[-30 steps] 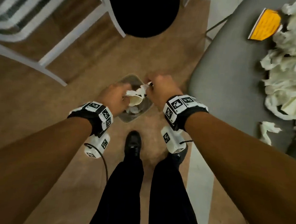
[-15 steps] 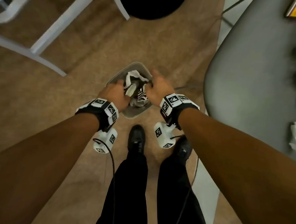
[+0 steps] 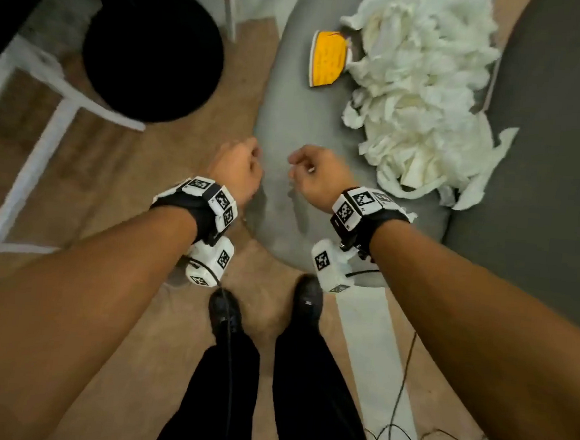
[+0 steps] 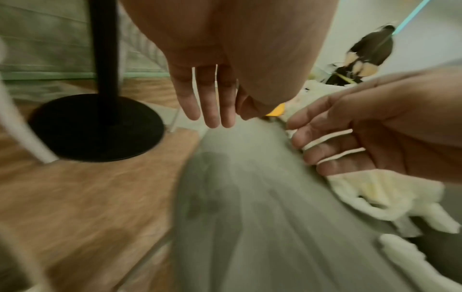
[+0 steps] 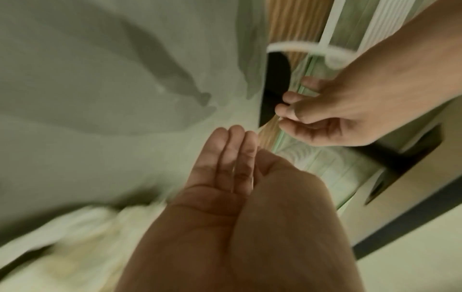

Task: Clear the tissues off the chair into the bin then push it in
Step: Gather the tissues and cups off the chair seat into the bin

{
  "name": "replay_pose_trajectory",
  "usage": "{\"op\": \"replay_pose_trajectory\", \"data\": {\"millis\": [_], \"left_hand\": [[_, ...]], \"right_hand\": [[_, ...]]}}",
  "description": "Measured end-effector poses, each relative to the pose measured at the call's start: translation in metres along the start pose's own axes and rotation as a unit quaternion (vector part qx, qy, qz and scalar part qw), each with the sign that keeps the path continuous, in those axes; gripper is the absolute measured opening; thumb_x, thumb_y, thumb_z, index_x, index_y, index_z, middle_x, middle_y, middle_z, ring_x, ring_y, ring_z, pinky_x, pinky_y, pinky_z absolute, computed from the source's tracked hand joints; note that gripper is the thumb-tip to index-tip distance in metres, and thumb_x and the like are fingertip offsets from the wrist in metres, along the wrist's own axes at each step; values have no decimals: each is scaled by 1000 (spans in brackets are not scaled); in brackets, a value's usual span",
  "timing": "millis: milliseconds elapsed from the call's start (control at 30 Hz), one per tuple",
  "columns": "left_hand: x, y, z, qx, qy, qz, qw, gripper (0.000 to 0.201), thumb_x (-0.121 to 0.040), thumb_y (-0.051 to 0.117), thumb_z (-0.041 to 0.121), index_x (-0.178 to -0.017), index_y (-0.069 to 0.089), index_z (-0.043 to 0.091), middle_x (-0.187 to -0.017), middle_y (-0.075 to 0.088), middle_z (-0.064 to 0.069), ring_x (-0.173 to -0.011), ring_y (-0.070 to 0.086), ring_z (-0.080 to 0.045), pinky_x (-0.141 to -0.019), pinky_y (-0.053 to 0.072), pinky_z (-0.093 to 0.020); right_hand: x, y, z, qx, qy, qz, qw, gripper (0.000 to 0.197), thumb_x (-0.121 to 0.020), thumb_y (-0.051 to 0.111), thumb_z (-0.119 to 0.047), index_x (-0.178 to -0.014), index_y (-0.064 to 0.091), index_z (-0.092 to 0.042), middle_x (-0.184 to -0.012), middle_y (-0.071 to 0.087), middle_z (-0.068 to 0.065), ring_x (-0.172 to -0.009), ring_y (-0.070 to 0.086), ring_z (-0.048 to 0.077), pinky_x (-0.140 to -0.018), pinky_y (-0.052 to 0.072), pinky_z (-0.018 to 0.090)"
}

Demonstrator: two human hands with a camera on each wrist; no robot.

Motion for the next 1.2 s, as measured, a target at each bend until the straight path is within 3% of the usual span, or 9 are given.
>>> {"op": "replay_pose_trajectory", "data": {"millis": [200,300,433,533,700,833,933,1067,1200], "left_hand": [[-37,49,145,-53,190,-77,977,32,-85,52,23,-117,55,22,-113,63,-5,-105,59,-29,-84,52,-42],[-26,89,197,-73,260,-138,953,62,-81,62,35,-138,42,19,-128,53,-7,-116,51,-28,-92,49,-44],[-12,155,227,-181,291,-225,912,90,-65,67,60,-142,35,26,-128,47,-6,-112,49,-30,-89,48,-45],[-18,166,218,-274,290,-244,884,70,-74,72,38,-136,46,20,-127,47,-7,-111,46,-31,-84,48,-42],[-41,136,199,-194,265,-252,910,27,-77,61,2,-102,55,9,-101,58,-13,-94,58,-36,-75,49,-43],[-44,108,169,-195,181,-228,937,36,-81,55,2,-115,44,7,-95,61,-14,-78,56,-33,-62,46,-40],[-44,93,151,-128,127,-198,963,38,-84,49,7,-120,35,12,-86,59,-14,-69,57,-34,-65,52,-45],[-40,92,141,-16,75,-214,974,52,-81,57,31,-129,38,21,-100,60,-2,-83,59,-25,-74,52,-36],[-36,93,124,36,20,-198,979,53,-66,64,48,-115,52,30,-106,58,6,-95,60,-19,-82,52,-34]], "right_hand": [[28,-107,110,18,156,144,977,25,-89,49,-23,-108,66,-23,-109,71,5,-102,64,28,-86,50,31],[35,-138,146,33,164,172,971,28,-88,48,-18,-112,64,-17,-113,67,7,-106,61,28,-89,50,34],[19,-176,178,29,178,220,959,26,-86,51,-12,-108,64,-17,-118,61,5,-103,61,25,-79,46,28],[10,-177,172,63,160,210,963,33,-82,60,-11,-115,56,-15,-129,49,6,-110,55,27,-84,46,31],[6,-163,170,111,163,140,970,79,-72,76,-30,-137,33,-16,-121,57,10,-110,56,34,-88,53,43],[7,-136,166,156,157,48,974,51,-82,68,-36,-124,49,-13,-113,62,14,-102,62,36,-79,51,37],[5,-113,156,144,152,-15,978,40,-82,65,-35,-115,58,-15,-111,64,11,-100,63,33,-72,47,31],[-1,-92,135,112,105,-47,987,35,-81,64,-27,-115,64,-18,-109,68,6,-101,64,30,-72,45,27],[-4,-82,123,89,77,-85,989,33,-82,67,-29,-111,65,-14,-110,66,5,-99,63,27,-77,49,30]]}}
Point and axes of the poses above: each hand's wrist, its own x-axis away from the middle knuckle, its own y-axis out of the palm, z = x × y, the point moved 2 cm from there along -x, towards the middle knuckle
